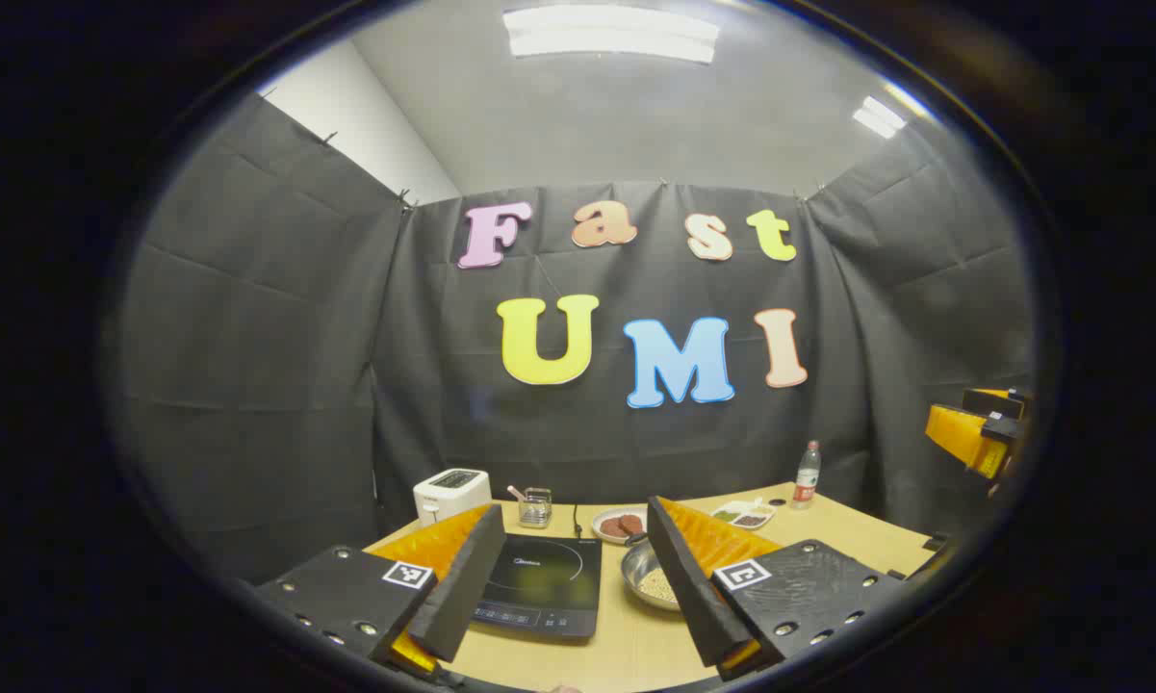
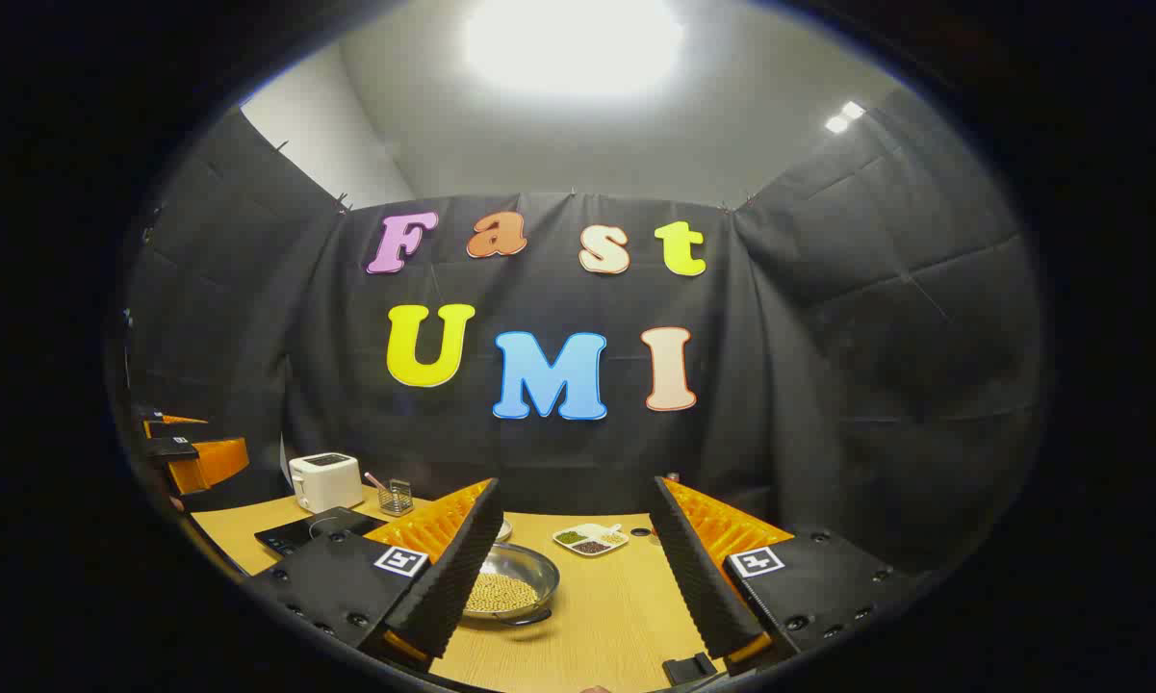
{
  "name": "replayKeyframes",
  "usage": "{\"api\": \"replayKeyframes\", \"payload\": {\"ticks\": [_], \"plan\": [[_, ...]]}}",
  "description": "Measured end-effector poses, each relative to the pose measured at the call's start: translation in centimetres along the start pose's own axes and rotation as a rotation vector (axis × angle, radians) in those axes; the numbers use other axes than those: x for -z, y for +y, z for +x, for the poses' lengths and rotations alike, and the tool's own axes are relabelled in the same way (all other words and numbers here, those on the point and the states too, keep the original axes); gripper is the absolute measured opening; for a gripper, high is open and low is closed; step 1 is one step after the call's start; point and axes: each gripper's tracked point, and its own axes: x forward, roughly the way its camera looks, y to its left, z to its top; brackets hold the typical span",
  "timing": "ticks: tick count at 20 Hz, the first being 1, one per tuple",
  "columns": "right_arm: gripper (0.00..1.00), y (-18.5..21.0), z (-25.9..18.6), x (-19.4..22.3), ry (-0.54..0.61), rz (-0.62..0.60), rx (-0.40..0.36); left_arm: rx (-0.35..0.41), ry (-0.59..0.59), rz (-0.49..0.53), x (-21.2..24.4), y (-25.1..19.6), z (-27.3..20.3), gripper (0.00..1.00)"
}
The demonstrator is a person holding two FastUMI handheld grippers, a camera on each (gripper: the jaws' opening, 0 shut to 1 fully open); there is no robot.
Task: First push the handle of the pot to place it horizontally, then grasp the pot with both hands and set it on the induction cooktop.
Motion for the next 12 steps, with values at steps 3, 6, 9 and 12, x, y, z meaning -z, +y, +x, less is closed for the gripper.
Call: {"api": "replayKeyframes", "payload": {"ticks": [3,6,9,12], "plan": [[0.98,0.2,-0.1,-0.1,0.003,0.002,-0.003,-0.005,-0.009,0.007,-0.2,0.3,-0.3,0.87],[0.98,0.4,-0.3,-0.1,0.006,0.000,-0.003,-0.005,-0.016,0.011,-0.2,0.4,-0.6,0.90],[0.98,0.8,-0.6,-0.3,0.002,-0.003,-0.009,-0.006,-0.018,0.010,-0.3,0.6,-0.9,0.87],[0.98,1.3,-0.8,-0.4,0.000,-0.009,-0.016,-0.008,-0.019,0.010,-0.2,0.9,-1.2,0.90]]}}
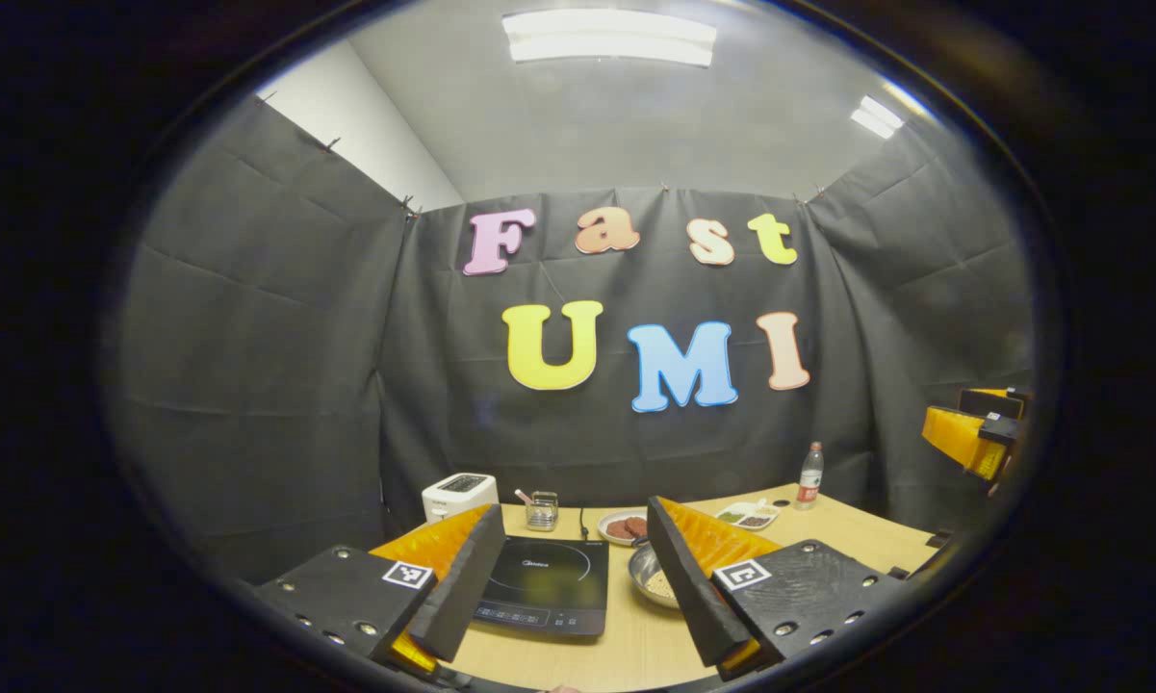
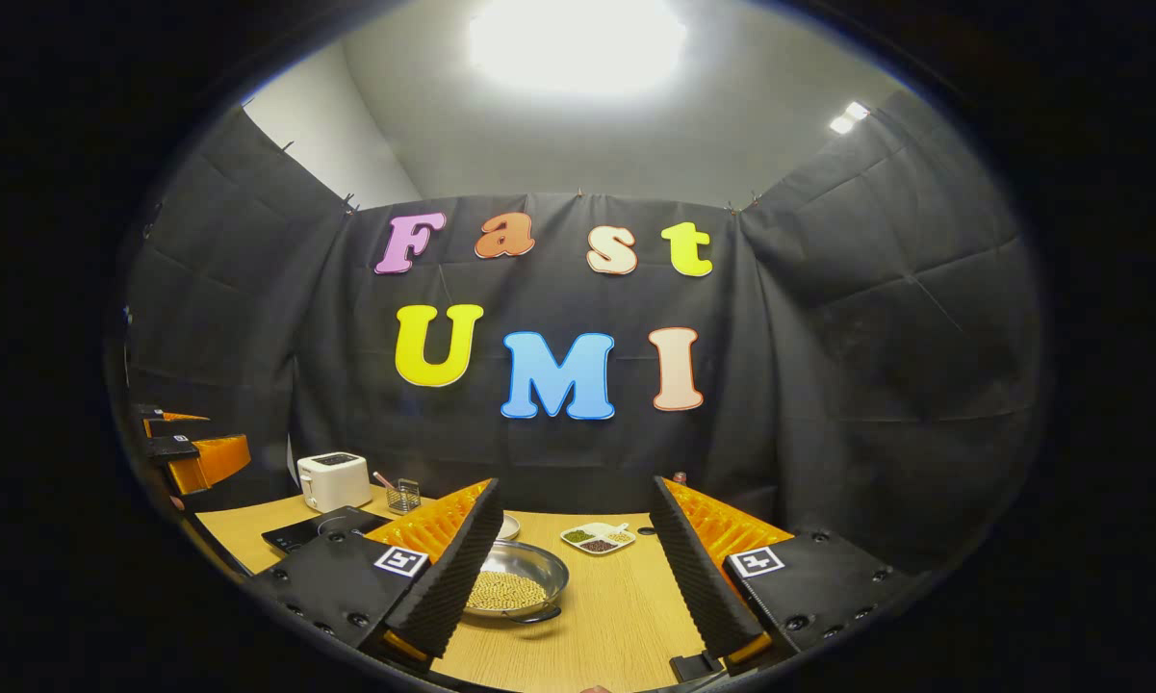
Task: First push the handle of the pot to place it horizontally, then grasp the pot with both hands and set it on the induction cooktop.
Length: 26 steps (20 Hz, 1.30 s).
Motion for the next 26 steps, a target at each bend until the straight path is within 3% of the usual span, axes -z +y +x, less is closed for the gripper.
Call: {"api": "replayKeyframes", "payload": {"ticks": [14,18,19,20,22,26], "plan": [[0.98,0.9,0.1,0.5,0.033,0.007,-0.007,-0.007,0.002,-0.001,0.4,1.4,-0.4,0.90],[0.84,0.8,0.4,0.7,0.046,0.007,0.008,-0.006,-0.004,0.007,0.2,1.9,0.0,0.87],[0.70,0.8,0.5,0.6,0.045,0.007,0.009,-0.006,-0.004,0.009,0.3,2.0,0.2,0.87],[0.68,1.0,0.5,0.6,0.045,0.006,0.011,-0.005,-0.003,0.008,0.3,2.0,0.2,0.90],[0.48,1.5,0.9,0.7,0.049,0.002,0.003,-0.003,-0.003,0.002,0.4,2.2,0.5,0.87],[0.26,2.4,1.3,1.0,0.070,-0.008,-0.020,-0.001,-0.003,0.004,0.6,3.0,1.1,0.87]]}}
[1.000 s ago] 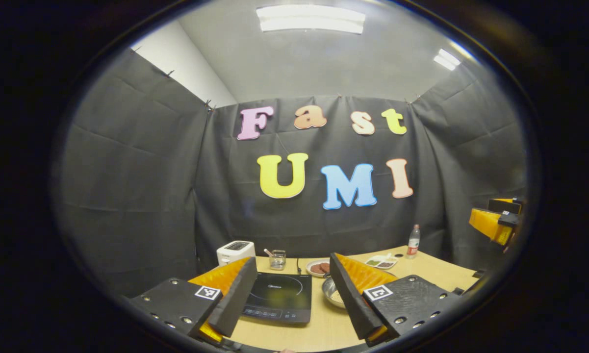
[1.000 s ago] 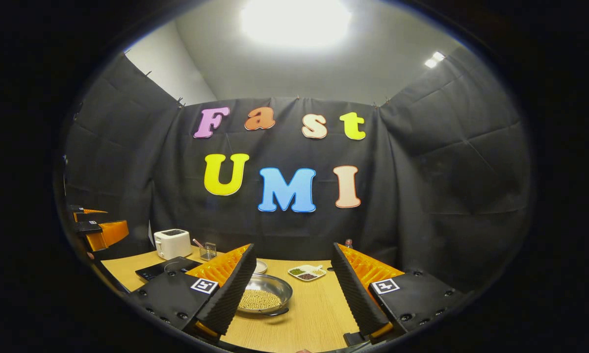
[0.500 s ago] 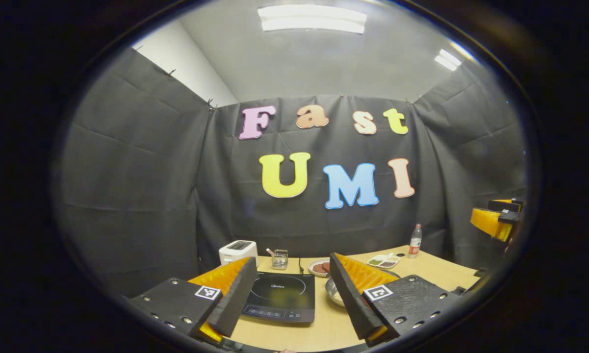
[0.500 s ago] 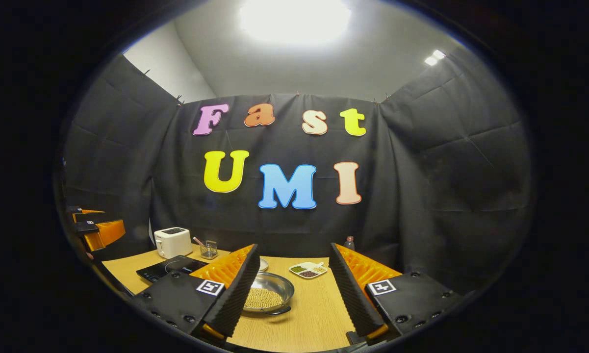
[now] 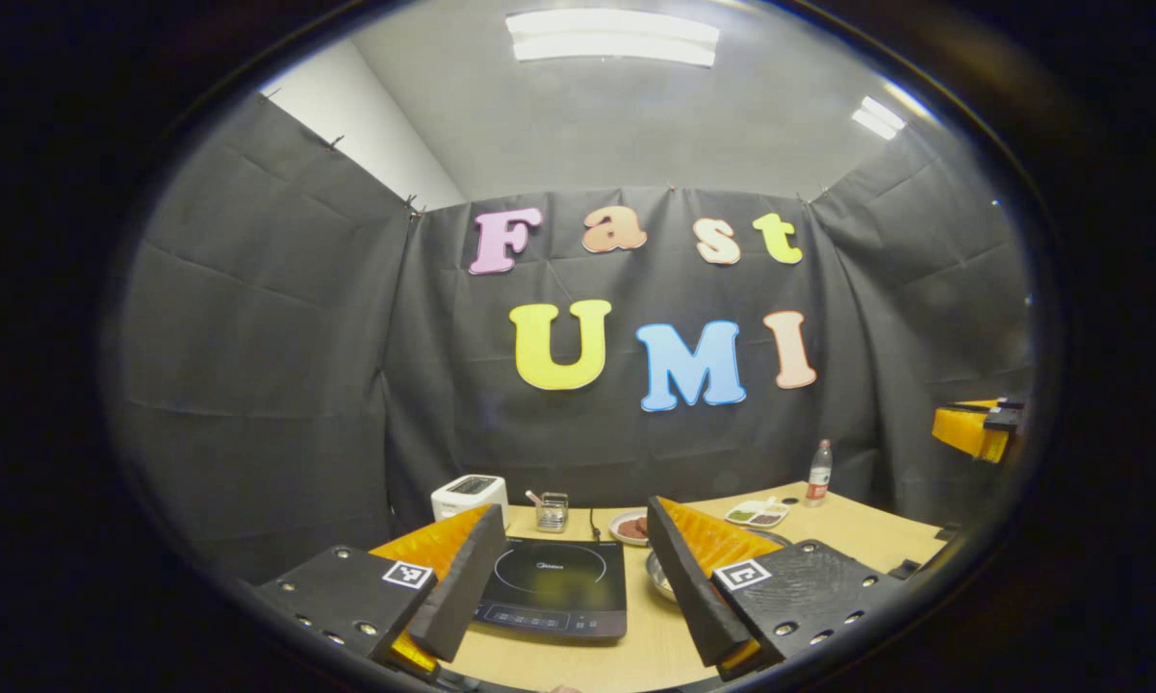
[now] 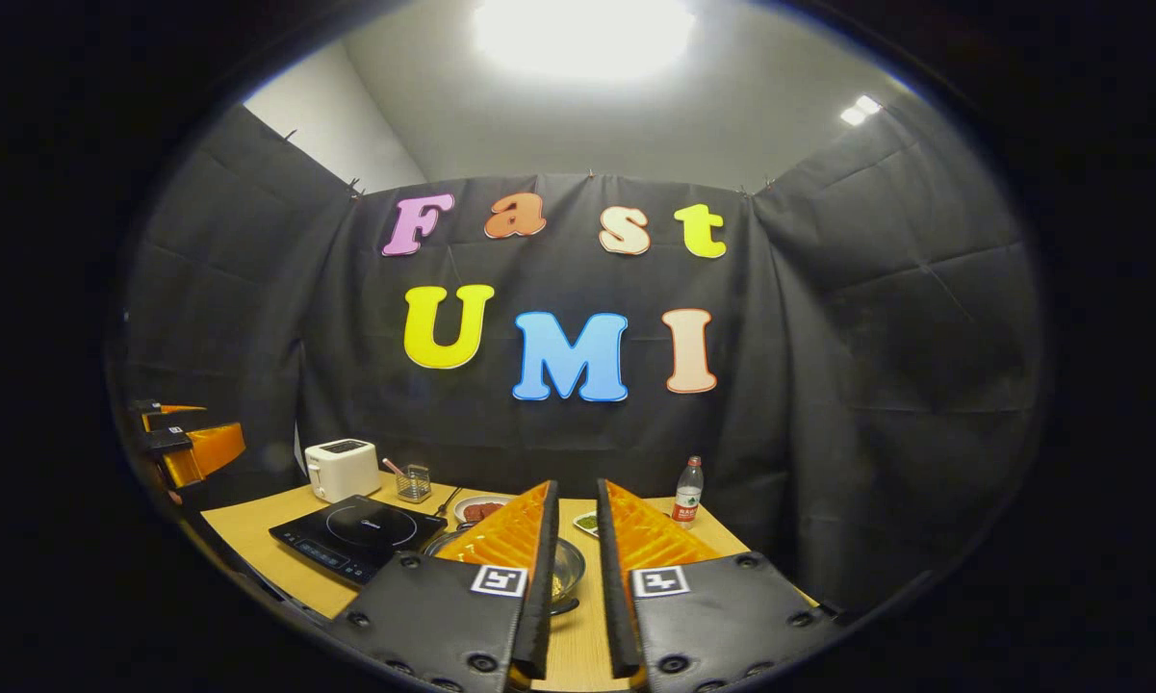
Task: First push the handle of the pot to place it horizontally, then grasp the pot with both hands and set it on the induction cooktop.
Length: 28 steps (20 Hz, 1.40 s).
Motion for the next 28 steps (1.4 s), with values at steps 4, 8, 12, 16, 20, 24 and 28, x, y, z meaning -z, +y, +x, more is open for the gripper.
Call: {"api": "replayKeyframes", "payload": {"ticks": [4,8,12,16,20,24,28], "plan": [[0.03,1.4,0.3,0.0,-0.012,-0.042,0.008,0.001,-0.002,0.002,0.4,1.2,0.4,0.90],[0.00,4.5,1.0,1.9,0.046,-0.046,-0.061,0.001,-0.006,0.002,1.0,3.0,0.5,0.90],[0.02,6.7,1.6,4.0,0.125,-0.064,-0.126,-0.024,-0.012,-0.003,1.2,4.9,0.1,0.87],[0.02,7.9,2.5,6.8,0.210,-0.066,-0.194,-0.060,-0.007,-0.007,1.9,5.9,-0.1,0.87],[0.02,8.7,3.3,10.0,0.294,-0.074,-0.266,-0.102,-0.004,-0.004,2.2,5.7,1.1,0.87],[0.02,8.8,4.7,13.4,0.373,-0.093,-0.335,-0.119,0.006,0.006,2.3,4.1,2.7,0.87],[0.02,9.2,5.9,17.1,0.464,-0.135,-0.413,-0.148,0.029,0.006,3.2,3.0,4.2,0.90]]}}
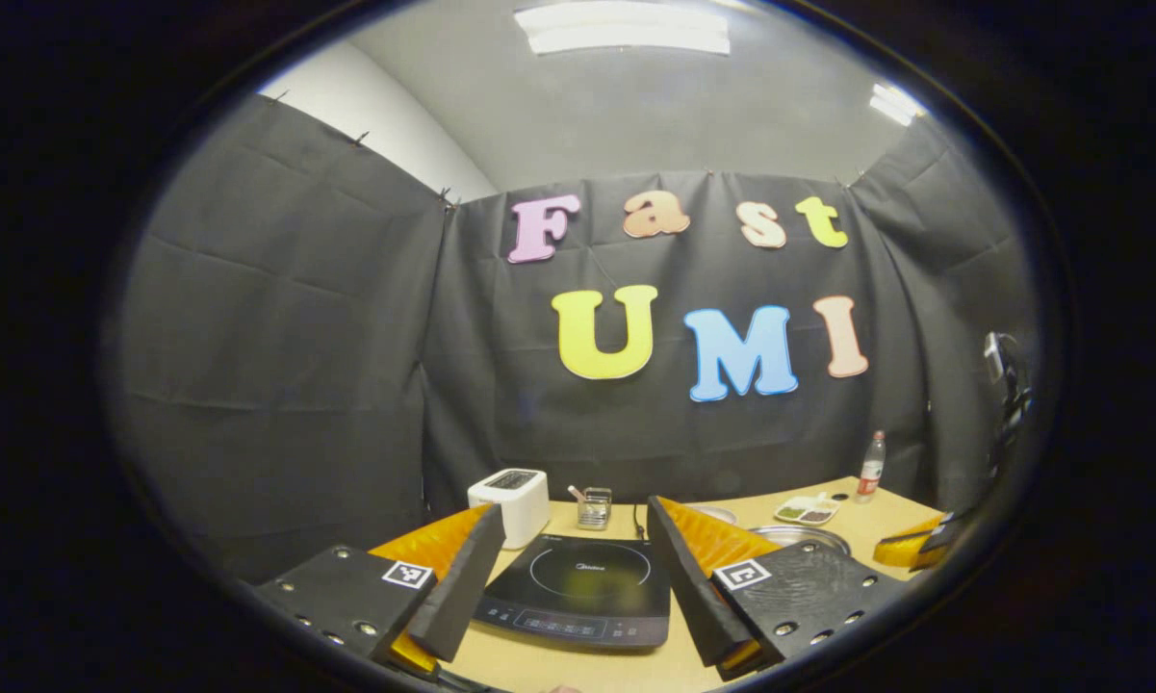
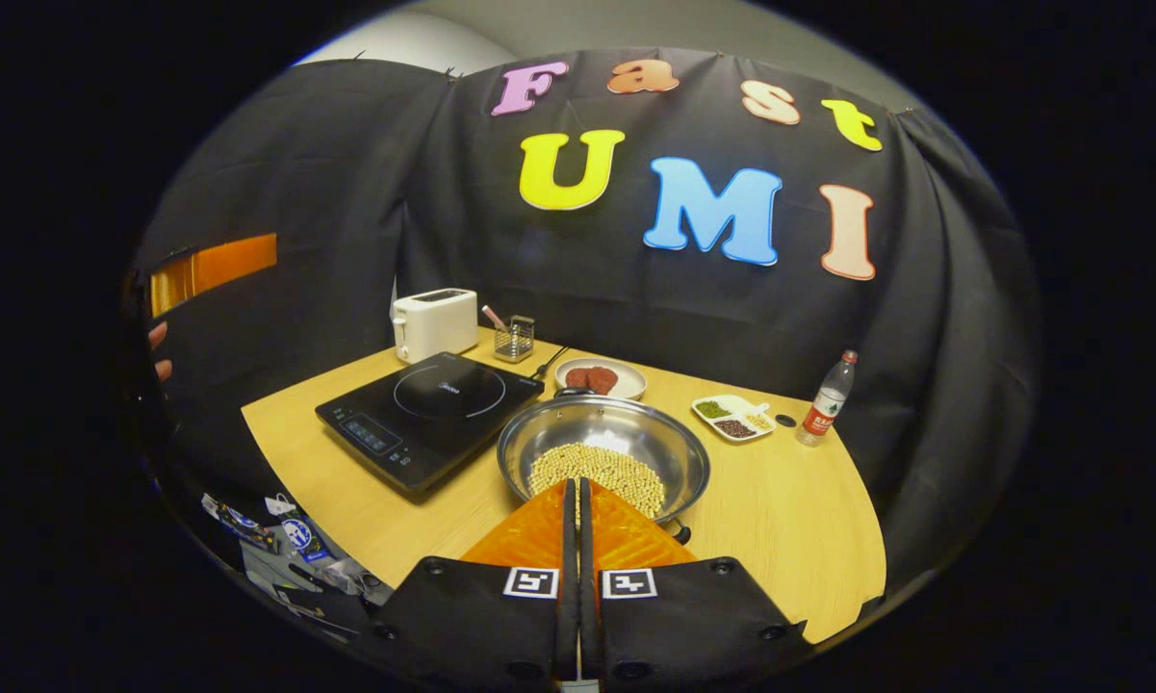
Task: First push the handle of the pot to place it horizontally, then grasp the pot with both hands and set it on the induction cooktop.
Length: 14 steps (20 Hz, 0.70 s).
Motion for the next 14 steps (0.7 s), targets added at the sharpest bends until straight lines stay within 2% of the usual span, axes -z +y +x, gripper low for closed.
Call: {"api": "replayKeyframes", "payload": {"ticks": [7,14], "plan": [[0.02,-0.6,3.6,4.3,0.140,0.032,-0.092,-0.019,0.016,0.034,0.1,-1.9,2.4,0.88],[0.03,-1.4,6.2,7.9,0.280,0.029,-0.127,-0.068,0.037,0.046,0.8,-1.3,3.1,0.88]]}}
